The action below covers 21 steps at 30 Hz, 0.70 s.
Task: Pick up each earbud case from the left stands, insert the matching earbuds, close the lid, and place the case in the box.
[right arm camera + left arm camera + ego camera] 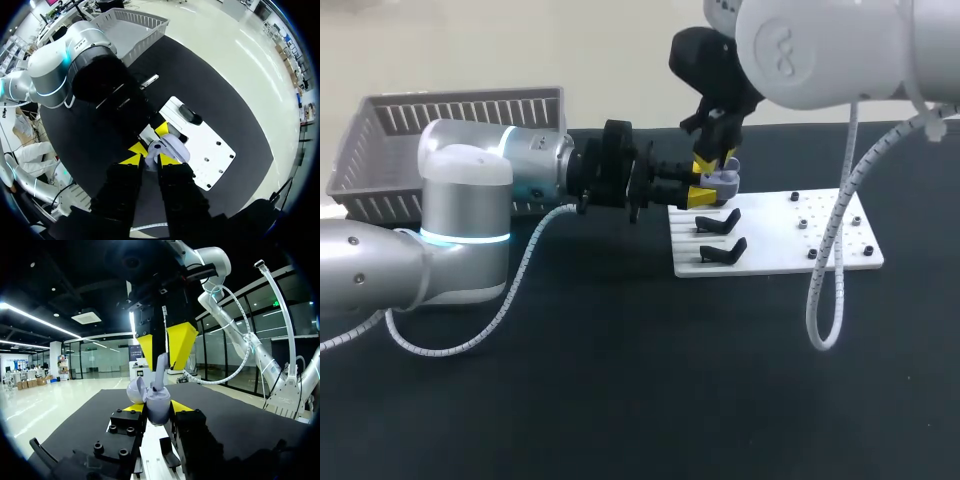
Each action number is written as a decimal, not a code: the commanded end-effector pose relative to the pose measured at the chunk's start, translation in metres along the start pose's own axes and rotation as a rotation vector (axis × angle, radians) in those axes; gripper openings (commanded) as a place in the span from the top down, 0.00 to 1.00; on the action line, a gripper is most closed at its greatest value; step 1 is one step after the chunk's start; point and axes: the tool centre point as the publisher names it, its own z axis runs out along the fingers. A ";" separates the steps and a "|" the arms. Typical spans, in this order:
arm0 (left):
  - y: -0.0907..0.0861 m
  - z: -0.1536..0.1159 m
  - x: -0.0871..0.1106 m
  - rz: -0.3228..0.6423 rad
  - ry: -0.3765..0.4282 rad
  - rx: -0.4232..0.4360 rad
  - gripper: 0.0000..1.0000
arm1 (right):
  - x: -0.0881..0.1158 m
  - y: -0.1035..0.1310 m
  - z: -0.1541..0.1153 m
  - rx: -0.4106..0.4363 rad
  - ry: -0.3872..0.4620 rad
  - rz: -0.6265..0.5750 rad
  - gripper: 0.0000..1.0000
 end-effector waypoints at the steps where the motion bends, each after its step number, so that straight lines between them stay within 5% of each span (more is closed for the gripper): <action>1: -0.001 0.000 0.001 0.003 -0.002 -0.005 1.00 | 0.000 -0.002 0.002 -0.005 0.001 0.000 1.00; 21: -0.001 0.000 0.001 0.003 -0.002 -0.005 1.00 | -0.001 -0.005 0.010 -0.010 0.003 0.007 1.00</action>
